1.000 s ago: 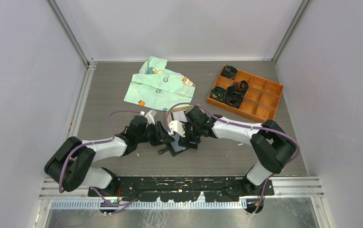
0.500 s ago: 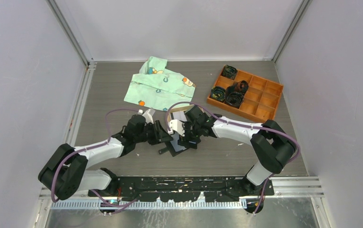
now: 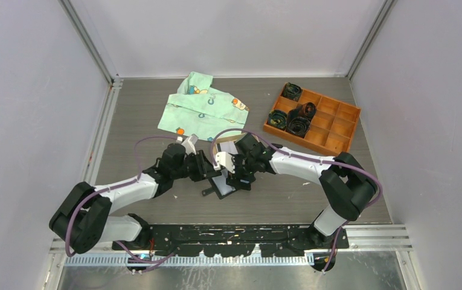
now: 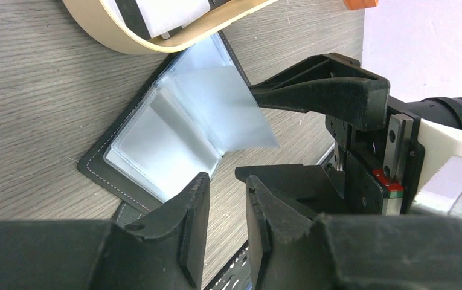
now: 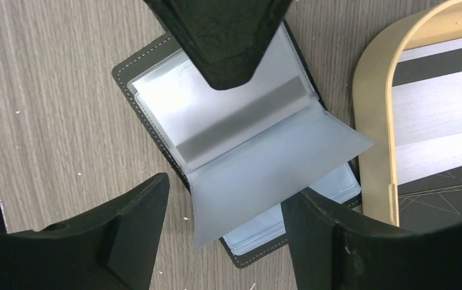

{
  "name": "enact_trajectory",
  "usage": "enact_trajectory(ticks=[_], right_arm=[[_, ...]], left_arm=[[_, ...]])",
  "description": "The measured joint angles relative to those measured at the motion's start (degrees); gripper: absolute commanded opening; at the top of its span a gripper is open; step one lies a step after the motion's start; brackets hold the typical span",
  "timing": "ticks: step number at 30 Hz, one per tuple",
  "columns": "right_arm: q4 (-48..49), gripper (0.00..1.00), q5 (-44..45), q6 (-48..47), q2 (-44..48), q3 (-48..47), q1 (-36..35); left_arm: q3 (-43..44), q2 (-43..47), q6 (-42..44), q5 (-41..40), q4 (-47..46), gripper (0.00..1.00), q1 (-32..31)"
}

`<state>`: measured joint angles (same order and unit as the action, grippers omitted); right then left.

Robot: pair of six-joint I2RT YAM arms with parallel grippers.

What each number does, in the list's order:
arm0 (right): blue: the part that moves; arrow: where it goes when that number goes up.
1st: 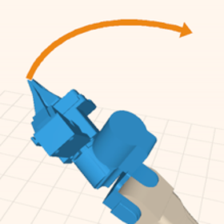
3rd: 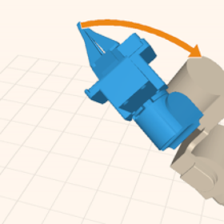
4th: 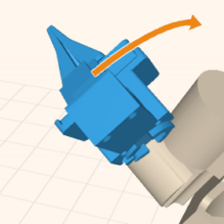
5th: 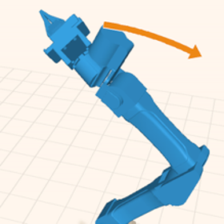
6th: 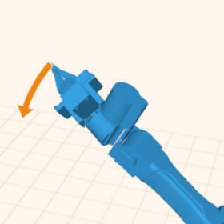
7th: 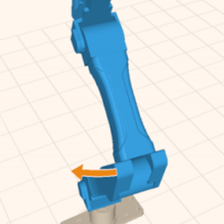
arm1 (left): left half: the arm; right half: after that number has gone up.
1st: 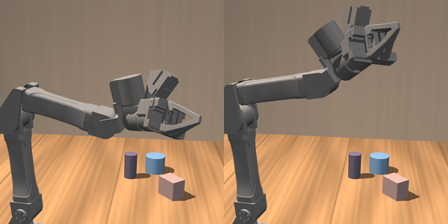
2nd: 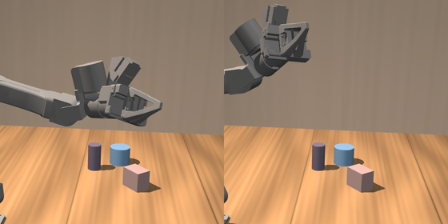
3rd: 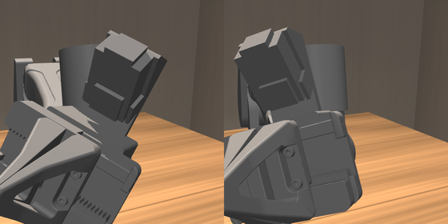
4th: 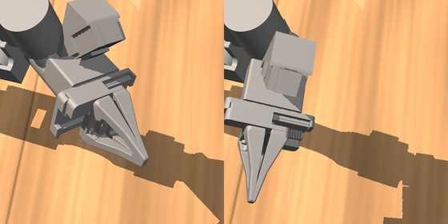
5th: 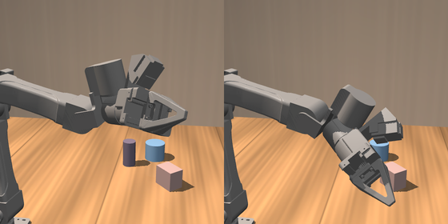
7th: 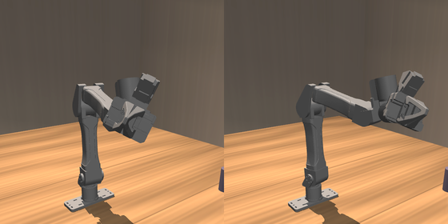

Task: Put the credit cards into the card holder
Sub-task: Turn over the card slot in the card holder.

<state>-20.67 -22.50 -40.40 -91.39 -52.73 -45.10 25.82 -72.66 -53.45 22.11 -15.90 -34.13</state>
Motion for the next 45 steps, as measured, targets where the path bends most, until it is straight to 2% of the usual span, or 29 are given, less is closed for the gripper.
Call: enact_trajectory(ticks=[4,10,15,20,23,28,34,38,42,44,45], right_arm=[[-1.9,0.73,-1.9,0.0,0.0,-0.8,1.0],[-7.9,0.71,-6.8,-0.2,0.6,-4.0,6.3],[-10.5,0.64,-10.8,0.7,3.7,-5.1,11.1],[-10.5,0.58,-15.3,6.4,5.3,-6.2,14.6],[-9.7,0.52,-18.5,11.3,5.0,-6.6,15.4],[-7.8,0.45,-23.1,20.3,-0.2,-8.8,15.6],[-7.6,0.45,-22.8,26.6,-5.4,-10.5,15.6],[-7.7,0.46,-21.2,27.7,-5.2,-11.5,15.6],[-8.4,0.53,-16.5,26.5,-3.1,-12.9,15.6],[-8.8,0.66,-13.5,25.1,-1.2,-13.6,15.6],[-9.0,0.77,-11.6,24.0,0.2,-14.1,15.6]], left_arm=[[0.0,-1.4,-0.7,0.6,-1.7,0.26,0.0],[0.3,-4.5,-1.8,1.5,-4.3,0.26,-0.7],[0.5,-8.3,-1.7,1.5,-6.2,0.26,-1.4],[0.6,-13.3,-1.5,1.4,-7.5,0.24,-1.5],[0.6,-14.6,-0.7,0.7,-7.5,0.24,-1.7],[0.5,-13.1,2.0,-2.3,-5.1,0.24,-1.9],[-0.2,-9.0,5.5,-7.1,0.8,0.26,-1.9],[-0.3,-7.5,7.0,-8.0,2.6,0.28,-1.9],[-0.3,-3.1,9.7,-9.2,6.3,0.31,-1.9],[-0.2,0.3,11.3,-9.8,7.8,0.37,-1.9],[-0.2,2.7,12.2,-10.2,8.2,0.41,-1.7]])
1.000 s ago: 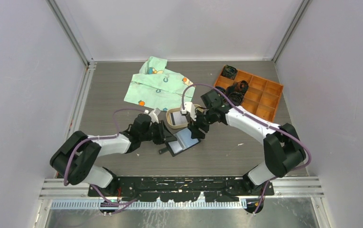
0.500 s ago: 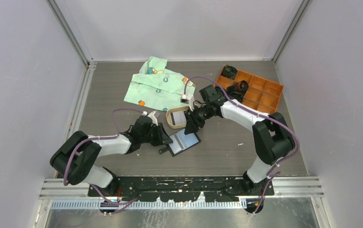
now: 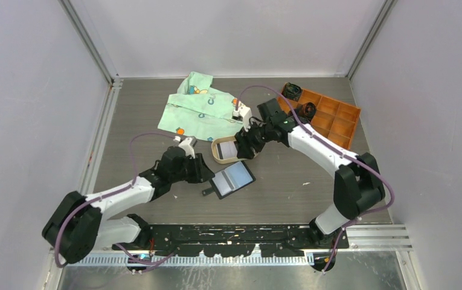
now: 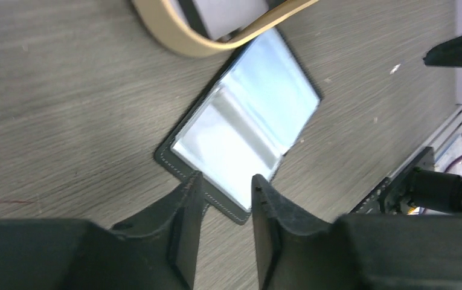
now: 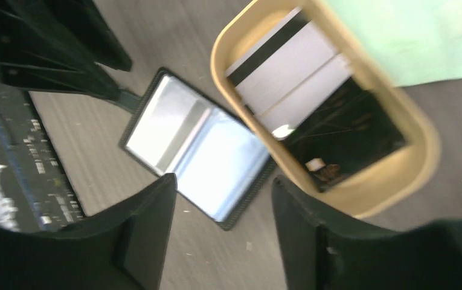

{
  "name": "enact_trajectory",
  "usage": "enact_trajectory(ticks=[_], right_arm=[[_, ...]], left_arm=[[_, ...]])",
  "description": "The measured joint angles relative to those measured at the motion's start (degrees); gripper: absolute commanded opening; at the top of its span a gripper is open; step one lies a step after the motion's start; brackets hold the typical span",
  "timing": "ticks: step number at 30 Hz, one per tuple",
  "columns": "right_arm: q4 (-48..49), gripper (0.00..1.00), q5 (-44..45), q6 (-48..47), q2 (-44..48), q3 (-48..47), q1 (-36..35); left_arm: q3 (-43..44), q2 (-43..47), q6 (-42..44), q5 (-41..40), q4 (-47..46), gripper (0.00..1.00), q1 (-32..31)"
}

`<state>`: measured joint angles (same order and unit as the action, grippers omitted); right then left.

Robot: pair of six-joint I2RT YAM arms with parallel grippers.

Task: Put the credit cards into the card holder
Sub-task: Turn over the card slot in the card holder.

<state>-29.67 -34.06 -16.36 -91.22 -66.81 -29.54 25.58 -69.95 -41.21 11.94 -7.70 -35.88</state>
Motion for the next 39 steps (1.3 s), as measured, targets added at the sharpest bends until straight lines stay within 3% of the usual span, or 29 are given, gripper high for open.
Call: enact_trajectory(ticks=[1,4,5,8,11,15,18,23,29,39], right_arm=[[-0.2,0.94,1.3,-0.7,1.1,-0.4,0.0],[-1.7,1.0,3.8,-3.0,4.3,-3.4,0.6],[-2.6,0.98,3.1,-3.1,4.4,-5.2,1.0],[-4.4,0.8,-2.3,-1.7,2.4,-11.1,2.4],[-1.8,0.57,-7.4,0.7,0.9,-9.9,2.7],[1.4,0.46,-10.1,3.3,0.0,1.3,1.0],[0.5,0.41,-9.8,4.0,-3.7,3.8,-0.6],[-2.4,0.4,-6.4,3.0,-11.9,-0.6,-5.0],[-5.6,0.47,-4.3,2.9,-18.1,-4.5,-8.7],[-7.3,0.5,-1.6,4.5,-19.9,-5.7,-8.6]], left_arm=[[0.1,1.7,0.8,-0.2,0.3,0.47,0.1],[0.2,7.3,2.1,-0.4,0.6,0.57,0.6],[0.2,9.1,2.2,-0.3,0.4,0.57,0.8],[-0.4,12.2,1.0,0.7,-2.1,0.55,1.1],[-2.3,12.6,-1.9,2.6,-6.3,0.5,1.2],[-6.7,10.0,-6.9,4.2,-12.2,0.37,1.2],[-9.6,5.2,-10.9,4.8,-16.4,0.32,1.2],[-10.1,-5.9,-15.6,6.8,-24.0,0.29,1.2],[-9.7,-16.9,-19.7,9.3,-33.0,0.31,1.2],[-8.6,-20.3,-21.2,10.6,-37.4,0.37,1.2]])
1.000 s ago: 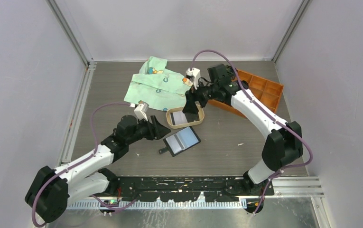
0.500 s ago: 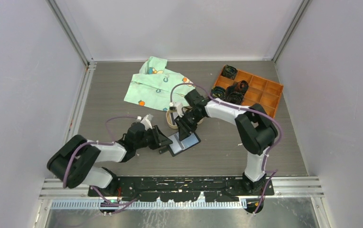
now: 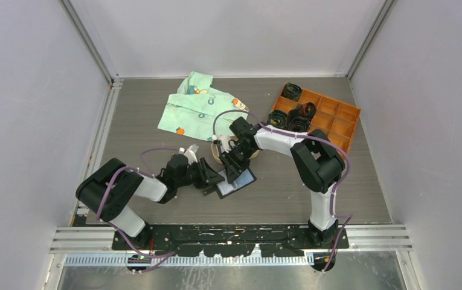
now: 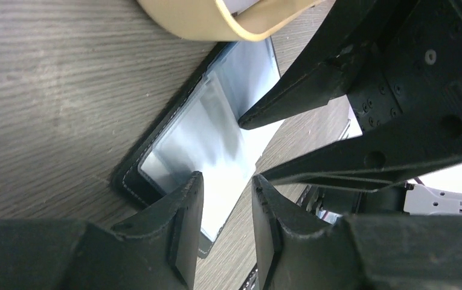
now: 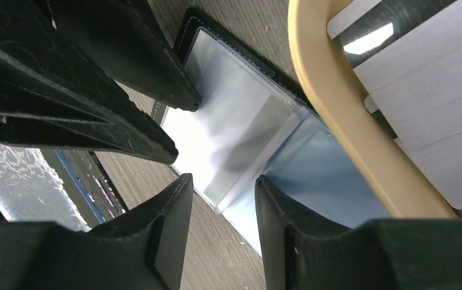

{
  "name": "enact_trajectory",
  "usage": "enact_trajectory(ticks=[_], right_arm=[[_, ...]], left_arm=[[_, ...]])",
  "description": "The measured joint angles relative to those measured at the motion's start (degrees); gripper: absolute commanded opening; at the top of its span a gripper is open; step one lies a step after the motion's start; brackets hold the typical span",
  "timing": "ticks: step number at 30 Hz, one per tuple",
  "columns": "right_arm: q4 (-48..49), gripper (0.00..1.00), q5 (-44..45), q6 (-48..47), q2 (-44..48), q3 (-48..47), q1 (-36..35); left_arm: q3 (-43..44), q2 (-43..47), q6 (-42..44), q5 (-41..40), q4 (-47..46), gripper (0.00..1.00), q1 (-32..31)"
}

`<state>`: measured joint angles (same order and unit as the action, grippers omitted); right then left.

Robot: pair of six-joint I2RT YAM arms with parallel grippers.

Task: Put the credit cards into the card holder
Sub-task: Turn over the card slot in the card holder.

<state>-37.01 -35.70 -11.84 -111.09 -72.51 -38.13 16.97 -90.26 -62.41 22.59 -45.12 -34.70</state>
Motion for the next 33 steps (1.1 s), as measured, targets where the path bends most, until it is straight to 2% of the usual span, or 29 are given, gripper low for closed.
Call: enact_trajectory(ticks=[7,12,18,23,27,31,33], right_arm=[[-2.1,0.54,-0.2,-1.6,0.6,-1.0,1.7],[-1.3,0.57,-0.1,-4.7,4.9,1.2,3.2],[3.3,0.59,2.7,-6.9,9.4,5.7,-0.3],[6.0,0.57,7.7,-5.6,8.9,6.1,-4.3],[7.1,0.55,10.8,-4.0,7.2,6.1,-5.0],[7.0,0.51,13.0,-2.9,5.6,5.1,-5.7],[6.6,0.46,14.0,-2.6,5.0,4.2,-6.1]], left_arm=[[2.5,-0.7,0.6,0.0,1.4,0.38,0.0],[3.5,-0.7,1.2,0.2,2.2,0.38,0.0],[3.6,-0.7,1.3,0.2,2.2,0.38,0.0],[3.4,0.3,1.5,-0.1,2.6,0.38,0.0],[2.6,5.4,2.8,-1.1,4.9,0.38,0.0],[2.4,9.9,4.4,-2.4,7.7,0.38,0.0],[2.2,11.6,5.2,-3.3,9.5,0.38,0.2]])
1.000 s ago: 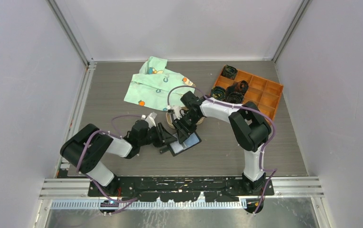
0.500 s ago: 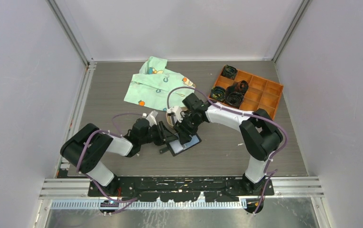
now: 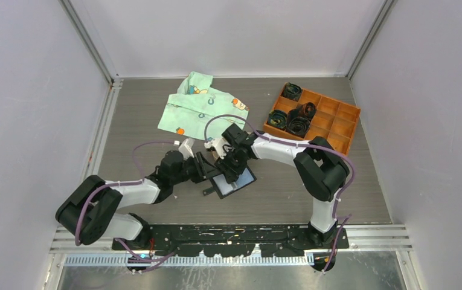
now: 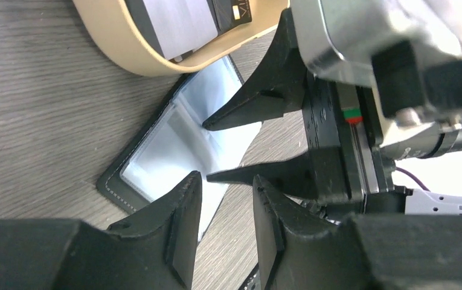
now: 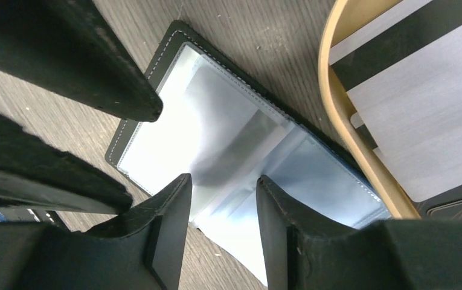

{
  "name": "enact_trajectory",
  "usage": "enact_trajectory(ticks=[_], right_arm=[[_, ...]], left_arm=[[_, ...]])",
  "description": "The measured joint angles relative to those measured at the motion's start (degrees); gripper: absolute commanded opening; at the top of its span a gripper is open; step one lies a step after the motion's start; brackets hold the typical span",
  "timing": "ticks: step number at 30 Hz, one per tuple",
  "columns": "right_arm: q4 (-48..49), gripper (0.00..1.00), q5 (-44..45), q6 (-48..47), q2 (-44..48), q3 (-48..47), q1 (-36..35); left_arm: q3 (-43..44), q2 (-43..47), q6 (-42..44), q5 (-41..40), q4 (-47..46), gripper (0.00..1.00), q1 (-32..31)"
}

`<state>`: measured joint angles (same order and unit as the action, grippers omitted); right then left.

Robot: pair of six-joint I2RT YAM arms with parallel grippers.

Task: Put the credit cards into the card holder
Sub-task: Turn over the card slot in the card holder, then pick up the credit card from the storage box.

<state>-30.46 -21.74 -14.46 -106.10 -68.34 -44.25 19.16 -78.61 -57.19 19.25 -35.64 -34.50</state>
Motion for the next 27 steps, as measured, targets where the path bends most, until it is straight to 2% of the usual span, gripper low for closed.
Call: enact_trajectory(ticks=[5,9,19,27], right_arm=[[-0.3,0.26,1.8,0.4,-0.8,-0.9,-0.1],[-1.0,0.17,1.8,1.2,-1.3,-1.4,0.3],[-2.1,0.17,-1.1,2.9,-2.2,-2.0,2.6],[-3.3,0.2,-7.2,4.4,-3.3,-2.6,5.5]], left_arm=[[-1.7,3.0,1.1,-0.8,2.6,0.37,0.0],[-2.1,3.1,1.1,-0.8,3.6,0.37,0.0],[-2.1,0.1,0.6,-0.4,2.9,0.37,0.0],[-2.2,-0.4,0.6,-0.2,2.3,0.36,0.0]])
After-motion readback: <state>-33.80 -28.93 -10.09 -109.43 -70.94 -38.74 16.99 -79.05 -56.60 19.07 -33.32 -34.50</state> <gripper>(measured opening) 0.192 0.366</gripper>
